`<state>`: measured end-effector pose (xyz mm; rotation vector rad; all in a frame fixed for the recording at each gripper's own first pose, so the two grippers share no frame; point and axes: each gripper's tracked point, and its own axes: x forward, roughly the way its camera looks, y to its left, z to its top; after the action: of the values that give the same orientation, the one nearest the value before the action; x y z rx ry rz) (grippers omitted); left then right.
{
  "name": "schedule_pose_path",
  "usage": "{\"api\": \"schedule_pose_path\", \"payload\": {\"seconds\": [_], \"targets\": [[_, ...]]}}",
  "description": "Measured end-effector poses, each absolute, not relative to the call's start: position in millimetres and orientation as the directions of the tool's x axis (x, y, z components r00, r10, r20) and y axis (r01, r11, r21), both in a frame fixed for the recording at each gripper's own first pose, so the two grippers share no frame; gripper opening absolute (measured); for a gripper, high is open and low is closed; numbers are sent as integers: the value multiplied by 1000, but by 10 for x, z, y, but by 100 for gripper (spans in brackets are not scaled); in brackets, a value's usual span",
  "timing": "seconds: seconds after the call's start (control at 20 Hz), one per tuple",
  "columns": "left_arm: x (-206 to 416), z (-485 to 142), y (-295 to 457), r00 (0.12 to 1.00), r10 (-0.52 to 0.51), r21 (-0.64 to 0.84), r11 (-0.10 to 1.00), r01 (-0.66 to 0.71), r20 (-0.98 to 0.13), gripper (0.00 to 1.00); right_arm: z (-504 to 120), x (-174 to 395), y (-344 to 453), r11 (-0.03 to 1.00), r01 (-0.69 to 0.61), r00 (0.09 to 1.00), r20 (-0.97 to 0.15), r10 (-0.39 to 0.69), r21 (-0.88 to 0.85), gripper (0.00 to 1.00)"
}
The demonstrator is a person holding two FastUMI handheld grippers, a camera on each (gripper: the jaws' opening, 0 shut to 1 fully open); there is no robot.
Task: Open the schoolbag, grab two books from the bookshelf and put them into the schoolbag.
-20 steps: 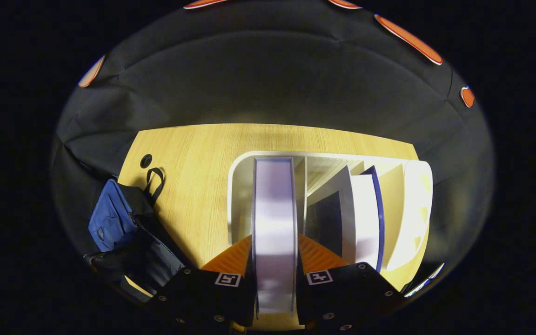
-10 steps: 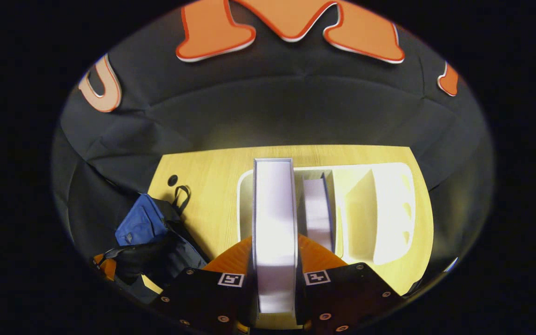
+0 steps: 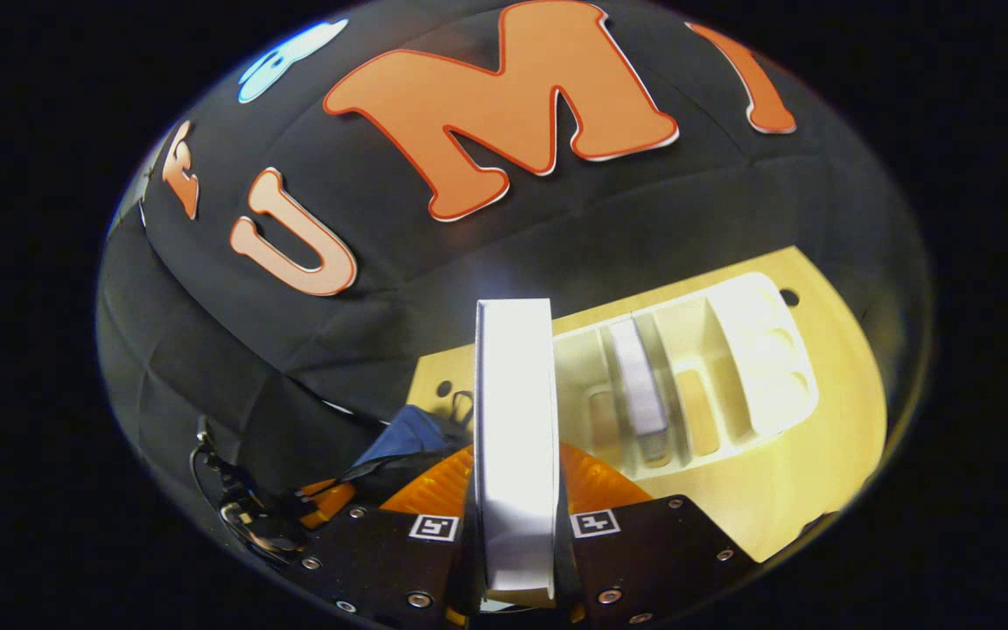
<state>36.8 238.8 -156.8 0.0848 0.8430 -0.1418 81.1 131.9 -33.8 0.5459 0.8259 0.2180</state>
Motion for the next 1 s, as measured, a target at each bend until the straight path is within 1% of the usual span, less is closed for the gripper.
{"api": "schedule_pose_path", "payload": {"seconds": [0.15,0.3,0.5,0.6,0.75,0.9,1.0], "targets": [[405,-1537,2423,658,-85,29,987,160,-749,1,-636,527,1615,809,23,628,-638,445,587,31],[420,-1498,2452,659,-77,35,987,155,-748,1,-852,395,1982,769,31,603,-625,495,639,31],[440,-1473,2486,657,-69,34,989,142,-751,1,-1096,133,2286,730,72,575,-626,526,680,31],[440,-1463,2480,656,-68,32,990,139,-752,1,-1221,79,2423,718,92,576,-625,527,690,31],[428,-1466,2477,651,-63,34,990,136,-756,1,-1523,56,2646,689,150,573,-630,524,709,31],[433,-1482,2449,644,-65,26,991,131,-763,1,-1817,-4,2921,612,234,549,-622,558,756,31],[415,-1500,2434,635,-64,27,991,132,-770,1,-1979,20,3064,577,277,548,-620,562,768,30]]}}
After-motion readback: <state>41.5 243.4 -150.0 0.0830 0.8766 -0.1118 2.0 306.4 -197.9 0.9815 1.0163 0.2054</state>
